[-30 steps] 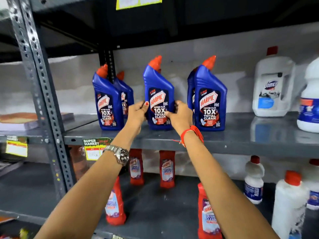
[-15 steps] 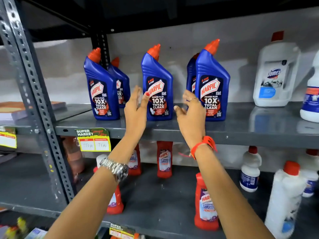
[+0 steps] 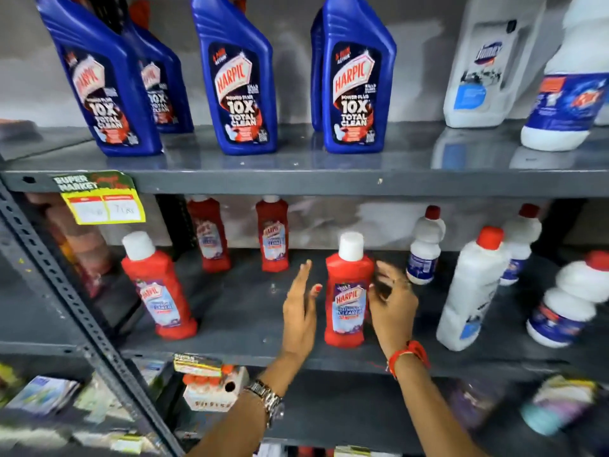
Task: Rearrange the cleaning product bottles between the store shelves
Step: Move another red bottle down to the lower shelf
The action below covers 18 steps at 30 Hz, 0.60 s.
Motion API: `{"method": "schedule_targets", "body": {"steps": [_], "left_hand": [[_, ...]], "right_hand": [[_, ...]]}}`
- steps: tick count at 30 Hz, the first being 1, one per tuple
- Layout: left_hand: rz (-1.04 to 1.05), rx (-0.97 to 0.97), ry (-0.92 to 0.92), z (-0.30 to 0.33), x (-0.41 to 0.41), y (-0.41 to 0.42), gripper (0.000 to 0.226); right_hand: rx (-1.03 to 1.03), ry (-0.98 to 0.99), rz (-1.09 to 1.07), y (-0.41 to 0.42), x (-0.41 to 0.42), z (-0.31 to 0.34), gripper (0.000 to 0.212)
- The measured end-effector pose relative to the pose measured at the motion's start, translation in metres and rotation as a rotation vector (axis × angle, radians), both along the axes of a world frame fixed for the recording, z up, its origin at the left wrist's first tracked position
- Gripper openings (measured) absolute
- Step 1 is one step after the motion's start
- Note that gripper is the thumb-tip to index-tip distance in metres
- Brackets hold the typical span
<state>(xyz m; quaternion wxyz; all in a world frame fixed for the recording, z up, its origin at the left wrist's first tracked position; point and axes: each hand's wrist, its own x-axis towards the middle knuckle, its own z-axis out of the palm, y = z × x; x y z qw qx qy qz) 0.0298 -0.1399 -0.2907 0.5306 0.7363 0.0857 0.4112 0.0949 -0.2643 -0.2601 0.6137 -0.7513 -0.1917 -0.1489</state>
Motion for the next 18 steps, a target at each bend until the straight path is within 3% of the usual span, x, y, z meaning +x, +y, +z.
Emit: {"method": "schedule_targets", "body": {"steps": [3, 6, 18], "left_hand": [[-0.163, -0.249, 0.219, -0.021, 0.016, -0.004, 0.043], [-0.287, -0.264, 0.239, -0.030, 0.023, -0.002, 0.030], [-0.092, -0.279, 0.224, -0.041, 0.000, 0.055, 0.029]], "right_hand": [[-0.152, 0.277, 0.080, -0.005, 0.018, -0.037, 0.046], [-0.305, 0.394, 0.241, -0.003, 0.022, -0.059, 0.047], [-0.235, 0.370, 0.344, 0.055, -0.012, -0.066, 0.044]]}}
